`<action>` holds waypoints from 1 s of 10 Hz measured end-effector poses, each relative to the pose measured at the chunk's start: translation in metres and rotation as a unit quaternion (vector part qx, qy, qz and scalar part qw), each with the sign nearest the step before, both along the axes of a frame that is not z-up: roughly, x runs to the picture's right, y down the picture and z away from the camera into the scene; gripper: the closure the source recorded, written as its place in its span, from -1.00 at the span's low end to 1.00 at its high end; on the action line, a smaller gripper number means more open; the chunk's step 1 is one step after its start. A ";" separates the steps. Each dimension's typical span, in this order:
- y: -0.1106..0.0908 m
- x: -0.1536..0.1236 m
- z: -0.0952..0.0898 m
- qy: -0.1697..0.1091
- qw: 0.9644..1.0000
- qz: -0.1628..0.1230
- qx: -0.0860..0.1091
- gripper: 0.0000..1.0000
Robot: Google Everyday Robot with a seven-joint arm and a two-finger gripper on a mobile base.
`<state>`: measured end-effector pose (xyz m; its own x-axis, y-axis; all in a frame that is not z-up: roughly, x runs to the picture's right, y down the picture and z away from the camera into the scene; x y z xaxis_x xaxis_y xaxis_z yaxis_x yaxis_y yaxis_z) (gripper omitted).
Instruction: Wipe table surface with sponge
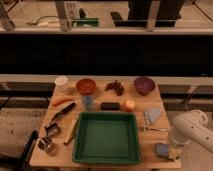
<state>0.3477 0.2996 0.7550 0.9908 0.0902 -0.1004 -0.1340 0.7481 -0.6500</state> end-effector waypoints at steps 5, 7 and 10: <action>-0.004 -0.023 0.001 -0.015 1.000 -0.004 0.010 0.89; -0.008 -0.022 0.006 -0.011 1.000 -0.007 0.012 0.47; -0.011 -0.022 0.006 0.000 1.000 -0.009 0.011 -0.11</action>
<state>0.3257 0.2886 0.7607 0.9924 0.0745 -0.0982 -0.1201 0.7646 -0.6333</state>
